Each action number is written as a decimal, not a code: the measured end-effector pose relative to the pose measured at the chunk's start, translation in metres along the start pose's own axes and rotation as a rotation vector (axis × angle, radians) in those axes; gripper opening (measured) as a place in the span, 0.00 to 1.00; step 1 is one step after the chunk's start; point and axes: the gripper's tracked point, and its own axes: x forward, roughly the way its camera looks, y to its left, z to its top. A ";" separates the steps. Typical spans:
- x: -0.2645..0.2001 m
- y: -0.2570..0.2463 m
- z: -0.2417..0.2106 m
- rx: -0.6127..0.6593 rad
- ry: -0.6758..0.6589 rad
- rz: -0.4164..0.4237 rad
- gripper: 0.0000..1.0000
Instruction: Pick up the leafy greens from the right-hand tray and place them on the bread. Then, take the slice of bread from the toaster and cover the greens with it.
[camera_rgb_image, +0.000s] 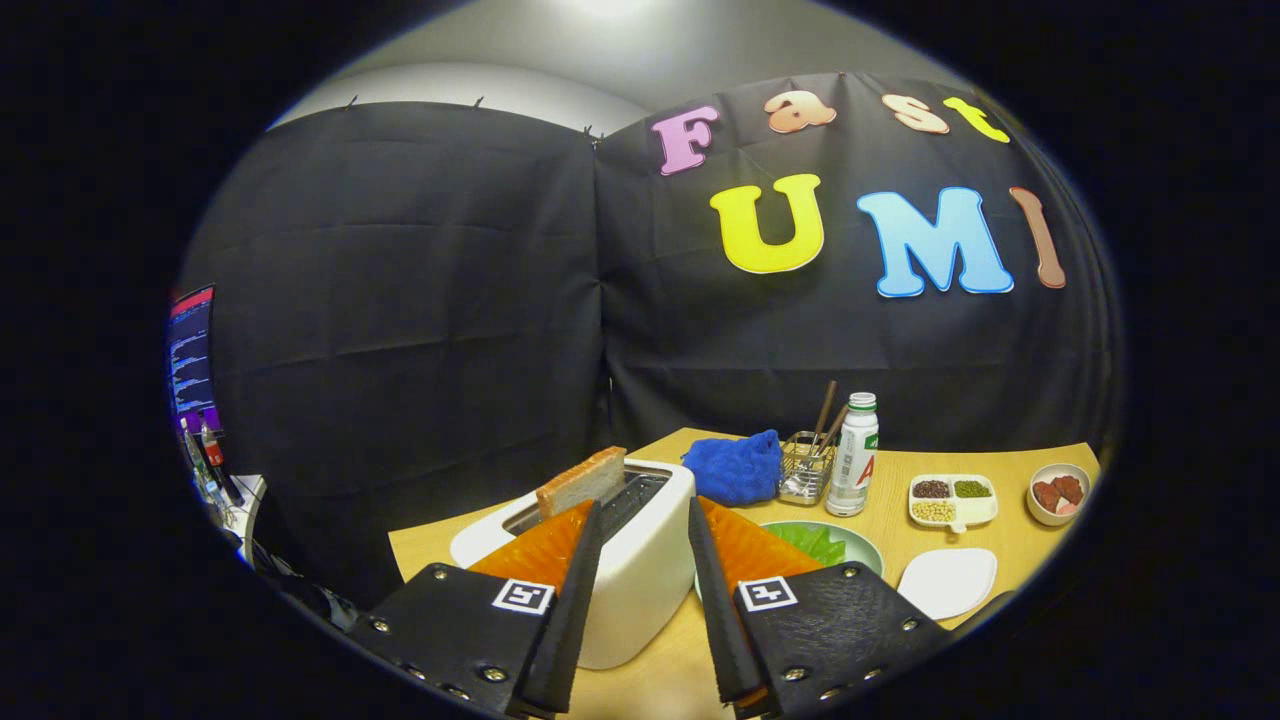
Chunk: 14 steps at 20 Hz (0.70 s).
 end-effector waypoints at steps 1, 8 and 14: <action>0.006 0.009 -0.001 0.017 0.011 0.000 0.53; 0.053 0.036 -0.020 0.009 0.087 -0.065 0.53; 0.071 0.055 -0.023 0.007 0.096 -0.068 0.53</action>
